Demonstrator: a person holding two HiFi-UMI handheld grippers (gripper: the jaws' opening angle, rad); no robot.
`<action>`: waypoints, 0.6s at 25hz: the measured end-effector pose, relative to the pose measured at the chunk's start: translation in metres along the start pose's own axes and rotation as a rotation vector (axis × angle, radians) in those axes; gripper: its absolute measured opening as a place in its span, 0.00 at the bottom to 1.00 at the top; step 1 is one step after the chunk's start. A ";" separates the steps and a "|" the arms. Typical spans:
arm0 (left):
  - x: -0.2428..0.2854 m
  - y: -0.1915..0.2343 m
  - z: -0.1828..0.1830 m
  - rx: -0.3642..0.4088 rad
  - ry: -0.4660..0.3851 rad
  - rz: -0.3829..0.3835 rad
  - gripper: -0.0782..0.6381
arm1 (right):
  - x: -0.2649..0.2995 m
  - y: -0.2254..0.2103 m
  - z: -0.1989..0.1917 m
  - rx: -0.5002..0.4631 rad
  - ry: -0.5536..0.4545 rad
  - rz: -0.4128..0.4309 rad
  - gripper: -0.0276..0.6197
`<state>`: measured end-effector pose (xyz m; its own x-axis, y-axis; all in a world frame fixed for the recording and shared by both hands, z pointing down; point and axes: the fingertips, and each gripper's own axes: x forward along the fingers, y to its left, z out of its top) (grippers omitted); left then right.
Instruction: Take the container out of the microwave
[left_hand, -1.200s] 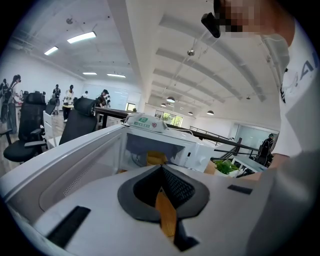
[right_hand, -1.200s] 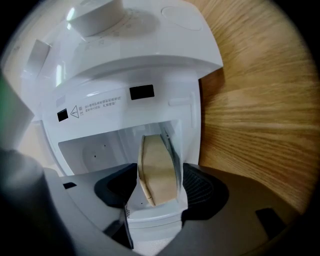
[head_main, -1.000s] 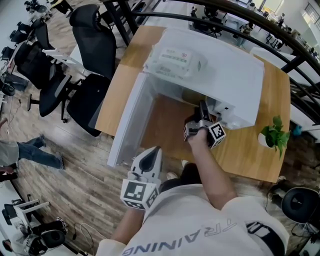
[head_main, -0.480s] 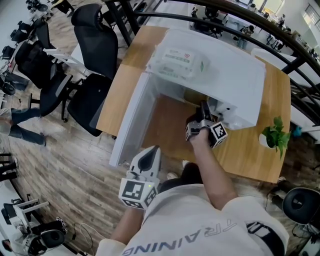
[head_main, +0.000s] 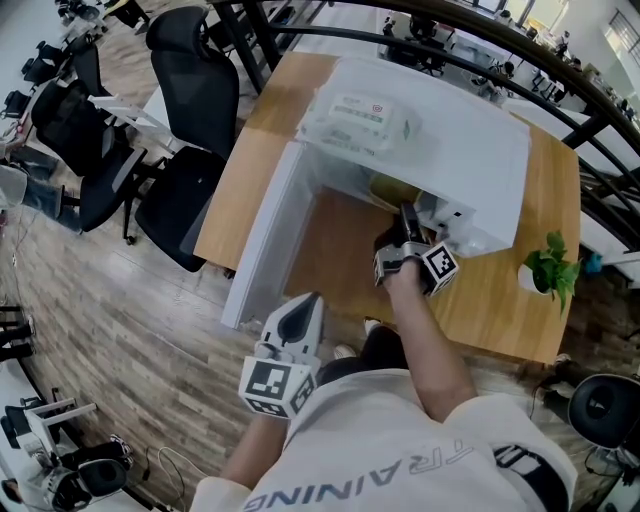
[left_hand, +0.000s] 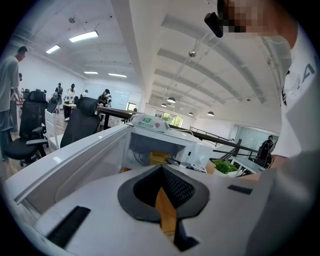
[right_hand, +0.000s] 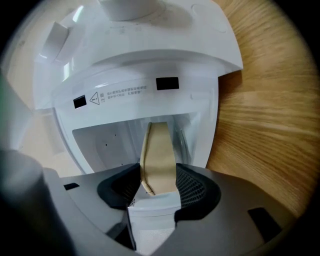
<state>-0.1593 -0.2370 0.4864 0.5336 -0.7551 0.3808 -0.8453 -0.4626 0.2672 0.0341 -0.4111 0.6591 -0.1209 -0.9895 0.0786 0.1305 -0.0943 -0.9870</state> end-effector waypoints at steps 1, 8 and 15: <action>-0.001 -0.001 0.000 0.001 0.000 -0.002 0.15 | -0.001 0.003 -0.001 -0.009 0.005 0.006 0.40; -0.011 -0.008 -0.002 0.014 -0.008 -0.017 0.15 | -0.015 0.019 -0.011 -0.053 0.058 0.036 0.40; -0.030 -0.015 -0.002 0.010 -0.036 -0.028 0.15 | -0.047 0.023 -0.029 -0.105 0.127 0.018 0.40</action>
<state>-0.1625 -0.2066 0.4728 0.5563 -0.7578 0.3409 -0.8301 -0.4887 0.2685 0.0146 -0.3636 0.6292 -0.2434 -0.9687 0.0489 0.0313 -0.0582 -0.9978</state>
